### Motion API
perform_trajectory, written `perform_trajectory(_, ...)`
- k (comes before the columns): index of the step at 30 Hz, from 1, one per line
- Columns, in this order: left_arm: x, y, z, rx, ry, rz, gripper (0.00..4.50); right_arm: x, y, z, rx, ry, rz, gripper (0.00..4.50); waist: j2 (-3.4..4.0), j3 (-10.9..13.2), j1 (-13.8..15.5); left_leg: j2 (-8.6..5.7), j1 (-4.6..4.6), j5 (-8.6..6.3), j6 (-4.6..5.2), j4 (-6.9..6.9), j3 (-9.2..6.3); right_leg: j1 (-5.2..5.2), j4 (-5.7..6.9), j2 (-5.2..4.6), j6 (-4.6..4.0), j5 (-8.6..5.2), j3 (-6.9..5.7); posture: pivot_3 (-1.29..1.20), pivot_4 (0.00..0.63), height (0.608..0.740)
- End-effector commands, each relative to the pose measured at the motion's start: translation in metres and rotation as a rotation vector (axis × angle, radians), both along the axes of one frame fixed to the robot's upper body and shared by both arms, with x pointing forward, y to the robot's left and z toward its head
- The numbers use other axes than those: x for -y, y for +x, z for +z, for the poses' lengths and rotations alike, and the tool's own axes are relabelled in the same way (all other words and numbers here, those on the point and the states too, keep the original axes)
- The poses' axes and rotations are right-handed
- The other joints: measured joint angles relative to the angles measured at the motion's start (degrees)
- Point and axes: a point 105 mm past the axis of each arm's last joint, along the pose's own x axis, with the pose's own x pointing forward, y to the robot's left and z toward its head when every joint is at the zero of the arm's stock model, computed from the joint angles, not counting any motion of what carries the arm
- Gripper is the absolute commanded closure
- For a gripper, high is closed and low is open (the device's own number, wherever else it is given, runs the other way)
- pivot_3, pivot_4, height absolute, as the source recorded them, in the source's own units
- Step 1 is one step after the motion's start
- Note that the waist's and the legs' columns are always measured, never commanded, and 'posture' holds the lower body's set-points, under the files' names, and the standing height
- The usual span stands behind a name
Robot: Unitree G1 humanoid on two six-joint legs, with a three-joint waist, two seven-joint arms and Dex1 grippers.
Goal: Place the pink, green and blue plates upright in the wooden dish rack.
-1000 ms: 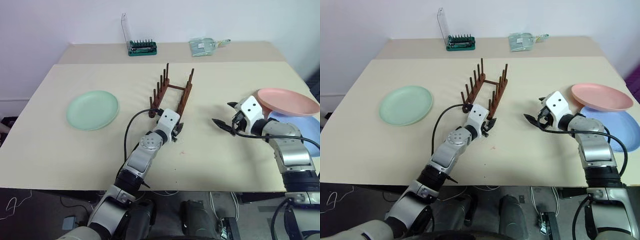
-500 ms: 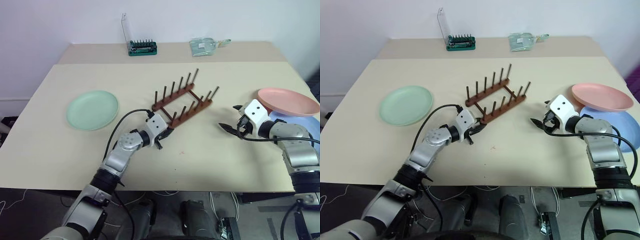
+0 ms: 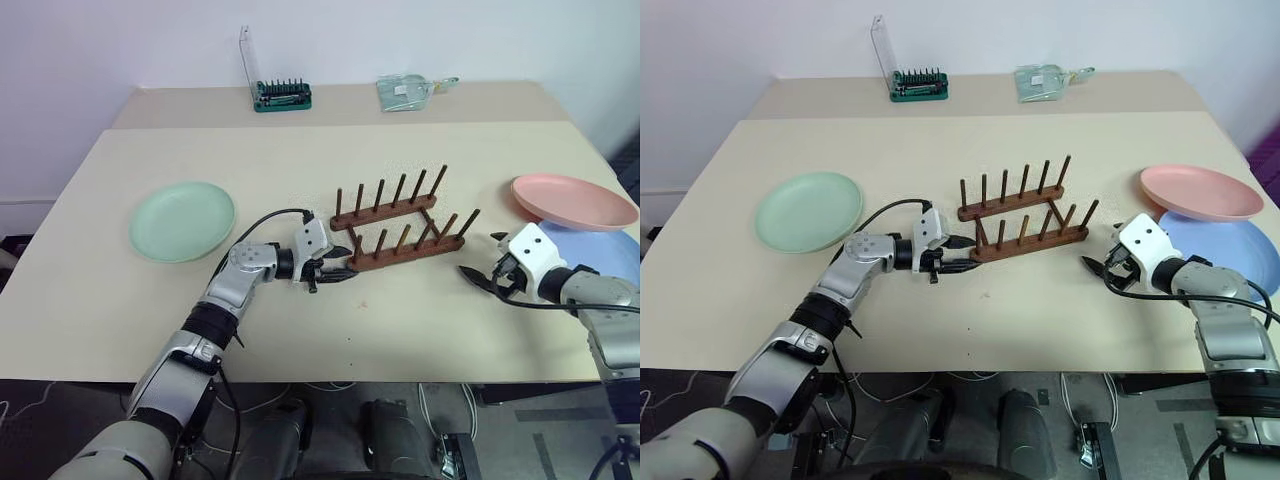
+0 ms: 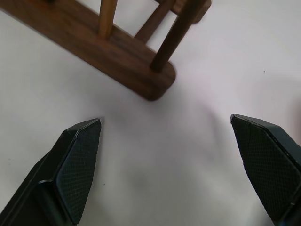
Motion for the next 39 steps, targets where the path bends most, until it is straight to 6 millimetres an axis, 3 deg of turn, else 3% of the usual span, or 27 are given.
perform_trajectory(1, -0.004, 0.005, 0.010, 0.058, -0.013, 0.019, 0.41, 0.001, 0.000, 0.019, 0.060, -0.013, 0.002, 0.00, 0.00, 0.00, 0.08, 0.00, 0.00, 0.00, 0.00, 0.00, 0.00, 0.00, 0.00, 0.00, 0.00, 0.00, 0.00, 0.00, 0.150, 0.740)
perform_trajectory(2, -0.006, 0.006, 0.009, 0.072, -0.006, 0.027, 0.02, 0.001, 0.001, 0.019, 0.060, -0.013, 0.004, 0.00, 0.00, 0.00, 0.13, 0.00, 0.00, 0.00, 0.00, 0.00, 0.00, 0.00, 0.00, 0.00, 0.00, 0.00, 0.01, 0.00, 0.150, 0.740)
perform_trajectory(6, -0.024, 0.006, -0.003, 0.063, 0.053, 0.106, 0.02, -0.001, 0.001, 0.018, 0.046, -0.003, 0.022, 0.00, 0.00, 0.00, 0.02, 0.00, 0.00, 0.00, 0.00, -0.01, 0.00, 0.00, 0.00, 0.00, 0.00, 0.00, 0.02, 0.00, 0.150, 0.740)
perform_trajectory(7, -0.029, 0.002, -0.004, 0.042, 0.048, 0.111, 0.00, -0.002, 0.000, 0.017, 0.039, 0.002, 0.027, 0.25, 0.00, 0.00, -0.03, 0.00, 0.01, 0.00, 0.00, -0.02, 0.01, -0.01, 0.00, 0.01, 0.00, 0.00, 0.05, 0.00, 0.150, 0.740)
perform_trajectory(8, -0.033, -0.003, -0.004, 0.032, 0.045, 0.115, 0.47, -0.002, 0.000, 0.016, 0.029, 0.005, 0.033, 0.53, 0.01, -0.01, -0.16, 0.01, 0.01, 0.00, 0.00, -0.02, 0.00, -0.01, 0.00, 0.02, 0.00, 0.00, 0.06, 0.00, 0.150, 0.740)
perform_trajectory(10, -0.036, -0.018, -0.003, -0.007, 0.031, 0.089, 0.91, -0.005, -0.002, 0.012, -0.003, 0.007, 0.054, 1.20, 0.02, -0.02, -0.34, 0.02, 0.04, 0.00, 0.00, -0.04, 0.02, 0.00, 0.00, 0.03, 0.00, 0.00, 0.10, 0.00, 0.150, 0.740)
perform_trajectory(13, -0.026, -0.043, 0.005, -0.032, 0.009, 0.019, 2.39, -0.011, -0.004, 0.007, -0.040, 0.006, 0.092, 2.70, 0.04, -0.02, -0.21, 0.03, 0.05, 0.00, 0.00, -0.04, 0.04, -0.01, 0.03, 0.06, 0.00, 0.00, 0.20, 0.00, 0.150, 0.740)
perform_trajectory(16, -0.009, -0.051, 0.005, -0.009, 0.041, 0.006, 3.99, -0.015, -0.005, 0.002, -0.067, -0.008, 0.117, 4.29, 0.03, -0.02, 0.46, 0.03, 0.05, 0.00, 0.00, 0.02, 0.06, 0.02, 0.03, 0.07, 0.00, 0.02, 0.23, 0.00, 0.150, 0.740)
perform_trajectory(17, 0.000, -0.052, 0.004, 0.003, 0.056, 0.008, 4.00, -0.017, -0.003, 0.001, -0.069, -0.018, 0.121, 4.45, 0.03, -0.02, 0.50, 0.03, 0.05, -0.01, 0.00, 0.05, 0.06, 0.06, 0.03, 0.07, 0.00, 0.03, 0.23, 0.00, 0.150, 0.740)
perform_trajectory(20, 0.018, -0.051, -0.003, 0.029, 0.093, 0.043, 4.00, -0.020, 0.002, -0.003, -0.067, -0.034, 0.118, 4.45, 0.03, -0.02, 0.34, 0.03, 0.05, -0.03, 0.04, 0.08, 0.19, 0.08, -0.01, 0.02, 0.05, 0.06, 0.29, 0.00, 0.150, 0.740)
perform_trajectory(22, 0.019, -0.036, -0.007, 0.025, 0.109, 0.155, 4.00, -0.022, 0.006, -0.008, -0.064, -0.063, 0.106, 4.45, 0.02, -0.01, 0.16, 0.03, 0.05, -0.05, 0.08, 0.08, 0.24, 0.05, -0.02, 0.02, 0.06, 0.06, 0.34, 0.00, 0.150, 0.740)
perform_trajectory(25, 0.010, -0.008, -0.022, 0.097, 0.205, 0.354, 4.00, -0.031, 0.019, -0.013, -0.025, -0.079, 0.073, 4.45, -0.02, -0.03, 0.10, 0.12, 0.08, -0.05, 0.09, 0.11, 0.28, 0.03, 0.03, 0.11, 0.04, 0.08, 0.39, 0.00, 0.150, 0.740)
perform_trajectory(30, -0.012, 0.020, -0.029, 0.181, 0.256, 0.561, 4.00, -0.045, 0.036, -0.016, 0.028, -0.101, 0.049, 4.45, -0.07, -0.13, -0.21, 0.26, 0.23, -0.06, 0.07, 0.14, 0.42, 0.15, 0.02, 0.21, 0.00, 0.16, 0.43, 0.00, 0.150, 0.740)
perform_trajectory(39, -0.022, 0.034, -0.030, 0.201, 0.236, 0.645, 4.00, -0.060, 0.076, -0.007, 0.147, -0.093, -0.022, 4.45, -0.11, -0.20, -1.15, 0.30, 0.42, -0.03, 0.03, 0.16, 0.43, 0.30, 0.05, 0.32, 0.01, 0.28, 0.46, 0.00, 0.150, 0.740)
